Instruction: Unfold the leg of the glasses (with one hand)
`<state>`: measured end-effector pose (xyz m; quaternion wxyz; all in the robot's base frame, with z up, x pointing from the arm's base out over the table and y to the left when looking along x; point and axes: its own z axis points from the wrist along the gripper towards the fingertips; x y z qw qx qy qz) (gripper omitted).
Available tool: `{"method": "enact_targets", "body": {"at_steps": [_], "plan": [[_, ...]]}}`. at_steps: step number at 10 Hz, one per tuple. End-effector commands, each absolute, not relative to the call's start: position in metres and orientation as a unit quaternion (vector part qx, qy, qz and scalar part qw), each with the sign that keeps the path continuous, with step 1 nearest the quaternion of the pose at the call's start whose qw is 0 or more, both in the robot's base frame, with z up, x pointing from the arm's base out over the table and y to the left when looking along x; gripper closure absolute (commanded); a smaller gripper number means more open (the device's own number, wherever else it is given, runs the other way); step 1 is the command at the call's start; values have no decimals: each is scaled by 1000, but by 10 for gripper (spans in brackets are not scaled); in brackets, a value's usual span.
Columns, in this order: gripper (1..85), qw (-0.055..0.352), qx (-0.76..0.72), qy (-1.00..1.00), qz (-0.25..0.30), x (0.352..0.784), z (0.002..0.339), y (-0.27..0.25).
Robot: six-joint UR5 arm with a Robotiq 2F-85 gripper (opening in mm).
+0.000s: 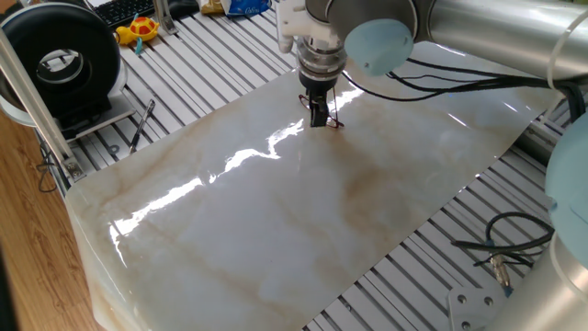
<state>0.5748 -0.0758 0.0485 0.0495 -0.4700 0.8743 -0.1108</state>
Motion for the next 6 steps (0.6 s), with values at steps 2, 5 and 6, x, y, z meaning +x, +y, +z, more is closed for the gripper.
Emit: {"method": "enact_targets", "body": {"at_steps": [2, 5, 6], "plan": [[137, 50, -490, 864, -104, 559, 42, -86], [143, 45, -509, 854, -103, 549, 42, -91], [153, 45, -511, 852, -105, 547, 41, -94]]}}
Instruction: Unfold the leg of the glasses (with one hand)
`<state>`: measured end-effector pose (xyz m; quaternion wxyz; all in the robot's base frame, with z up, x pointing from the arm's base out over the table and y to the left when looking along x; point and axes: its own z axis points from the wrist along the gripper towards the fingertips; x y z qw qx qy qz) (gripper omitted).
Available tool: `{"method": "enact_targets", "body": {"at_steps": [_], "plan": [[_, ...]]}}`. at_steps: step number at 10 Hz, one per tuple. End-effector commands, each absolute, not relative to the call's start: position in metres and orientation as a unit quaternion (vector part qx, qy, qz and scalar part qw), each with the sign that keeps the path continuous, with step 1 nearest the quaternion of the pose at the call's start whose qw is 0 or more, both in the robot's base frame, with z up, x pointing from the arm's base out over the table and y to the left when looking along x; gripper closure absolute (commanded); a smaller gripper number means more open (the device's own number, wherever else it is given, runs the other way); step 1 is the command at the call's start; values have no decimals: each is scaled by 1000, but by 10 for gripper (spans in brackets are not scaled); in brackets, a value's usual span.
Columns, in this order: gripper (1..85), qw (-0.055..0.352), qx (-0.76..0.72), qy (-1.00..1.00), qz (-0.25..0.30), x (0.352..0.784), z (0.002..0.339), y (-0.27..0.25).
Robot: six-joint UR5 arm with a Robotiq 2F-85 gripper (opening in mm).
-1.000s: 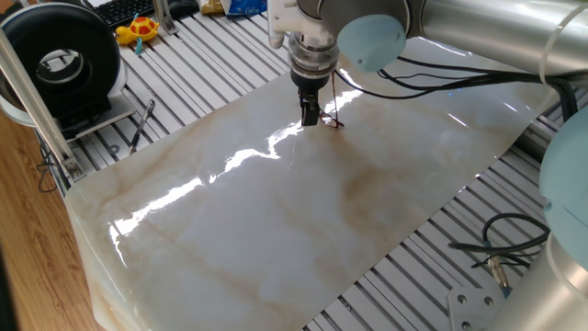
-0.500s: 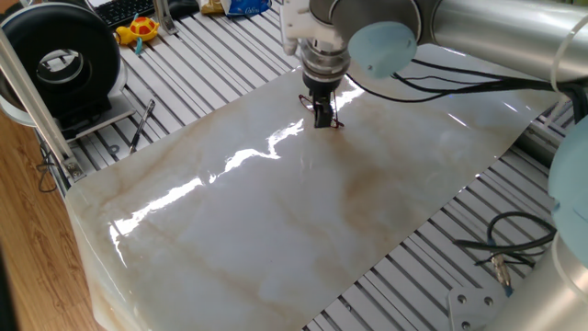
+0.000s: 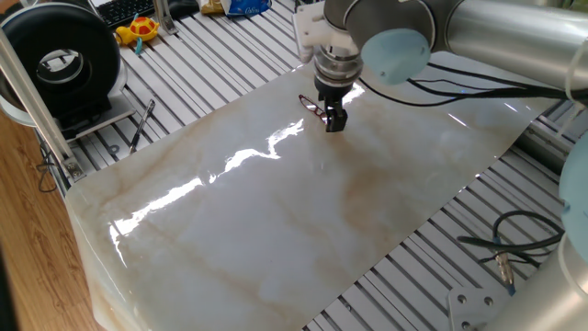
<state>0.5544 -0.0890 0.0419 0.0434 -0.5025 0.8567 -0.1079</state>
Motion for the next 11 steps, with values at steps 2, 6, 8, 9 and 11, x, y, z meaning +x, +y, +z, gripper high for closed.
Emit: {"method": "enact_targets", "body": {"at_steps": [2, 6, 8, 9, 11], "plan": [[160, 43, -517, 848, -107, 543, 39, -98], [160, 33, -508, 854, -105, 527, 35, -104], [160, 32, -505, 858, -92, 522, 33, -98], [160, 34, -505, 858, -89, 522, 33, -97], [160, 35, -503, 859, -88, 523, 32, -96]]}}
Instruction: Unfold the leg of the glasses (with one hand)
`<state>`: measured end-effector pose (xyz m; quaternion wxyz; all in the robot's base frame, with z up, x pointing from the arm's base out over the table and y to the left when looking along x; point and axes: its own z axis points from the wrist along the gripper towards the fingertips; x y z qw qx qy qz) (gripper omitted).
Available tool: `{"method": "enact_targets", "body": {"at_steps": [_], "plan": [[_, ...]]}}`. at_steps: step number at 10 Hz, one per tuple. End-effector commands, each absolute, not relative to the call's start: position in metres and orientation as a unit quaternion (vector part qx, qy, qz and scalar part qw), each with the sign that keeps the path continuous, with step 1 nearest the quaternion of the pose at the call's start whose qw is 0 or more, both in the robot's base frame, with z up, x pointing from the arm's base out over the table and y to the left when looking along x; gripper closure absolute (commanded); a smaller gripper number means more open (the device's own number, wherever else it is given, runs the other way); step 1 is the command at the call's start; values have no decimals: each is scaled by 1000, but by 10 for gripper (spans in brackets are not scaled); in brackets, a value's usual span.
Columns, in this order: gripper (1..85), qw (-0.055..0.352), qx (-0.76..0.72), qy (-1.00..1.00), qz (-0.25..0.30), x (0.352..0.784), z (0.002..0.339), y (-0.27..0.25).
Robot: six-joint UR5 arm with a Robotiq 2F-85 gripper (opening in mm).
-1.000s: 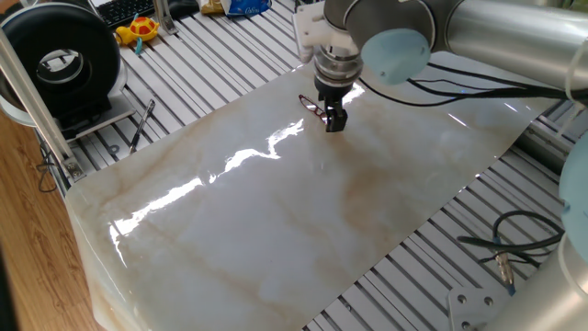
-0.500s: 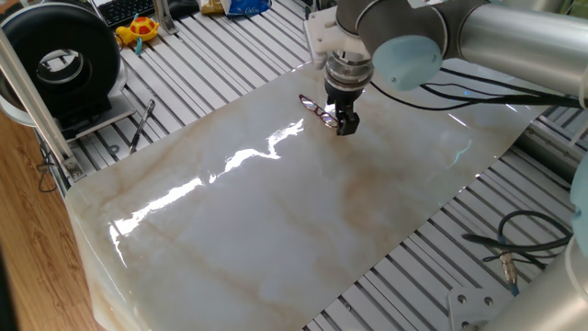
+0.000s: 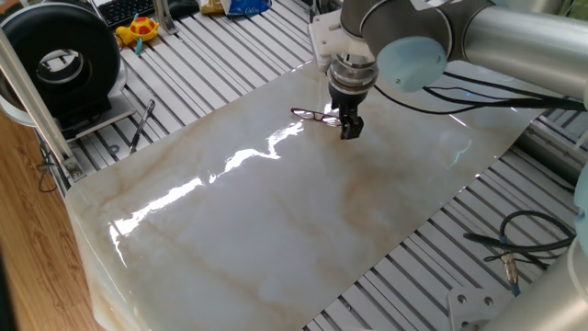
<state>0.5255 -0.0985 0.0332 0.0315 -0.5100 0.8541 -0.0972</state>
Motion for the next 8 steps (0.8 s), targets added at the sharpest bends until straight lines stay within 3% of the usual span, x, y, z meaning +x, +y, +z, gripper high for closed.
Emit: {"method": "enact_targets", "body": {"at_steps": [1, 8], "plan": [[160, 40, -501, 861, -80, 527, 33, -89], [157, 50, -477, 874, -77, 549, 51, -72]]}}
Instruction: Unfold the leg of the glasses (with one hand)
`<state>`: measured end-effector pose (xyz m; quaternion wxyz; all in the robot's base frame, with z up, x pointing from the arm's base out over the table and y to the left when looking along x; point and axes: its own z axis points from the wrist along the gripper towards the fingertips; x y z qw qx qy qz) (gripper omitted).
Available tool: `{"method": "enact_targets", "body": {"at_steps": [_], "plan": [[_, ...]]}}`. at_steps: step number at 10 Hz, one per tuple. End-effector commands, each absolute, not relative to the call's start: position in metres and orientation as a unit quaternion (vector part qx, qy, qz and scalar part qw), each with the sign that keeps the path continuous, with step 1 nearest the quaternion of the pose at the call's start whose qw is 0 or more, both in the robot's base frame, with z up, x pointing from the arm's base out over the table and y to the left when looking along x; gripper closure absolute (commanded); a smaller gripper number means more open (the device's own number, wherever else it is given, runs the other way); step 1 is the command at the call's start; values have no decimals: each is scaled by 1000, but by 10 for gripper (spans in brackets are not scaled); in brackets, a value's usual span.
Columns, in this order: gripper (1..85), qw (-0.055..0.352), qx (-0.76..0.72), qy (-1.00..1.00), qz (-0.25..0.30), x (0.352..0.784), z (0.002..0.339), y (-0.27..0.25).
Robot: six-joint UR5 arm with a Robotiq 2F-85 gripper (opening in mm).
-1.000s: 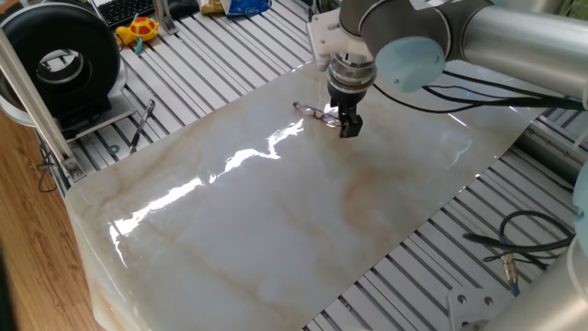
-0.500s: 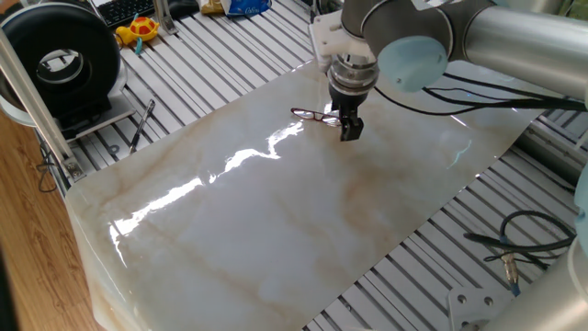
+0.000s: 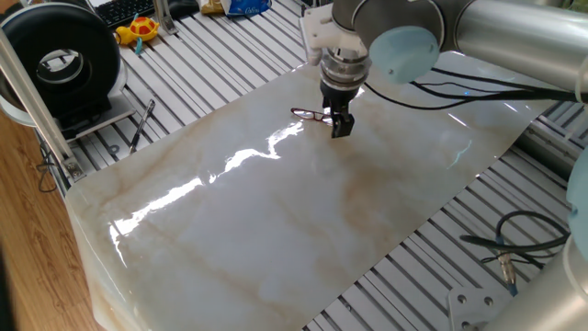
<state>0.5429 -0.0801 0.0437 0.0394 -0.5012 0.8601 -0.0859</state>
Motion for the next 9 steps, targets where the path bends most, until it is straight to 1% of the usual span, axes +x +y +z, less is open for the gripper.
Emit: {"method": "enact_targets", "body": {"at_steps": [1, 2, 3, 5, 6, 7, 8, 9], "plan": [[160, 46, -471, 878, -74, 546, 50, -72], [167, 45, -465, 881, -70, 545, 50, -70], [207, 51, -455, 886, -68, 547, 50, -68], [220, 47, -449, 890, -67, 545, 50, -69], [253, 48, -455, 886, -79, 548, 51, -74], [277, 53, -453, 887, -71, 548, 50, -69], [277, 50, -447, 890, -68, 546, 50, -69], [267, 42, -436, 897, -57, 532, 60, -61]]}}
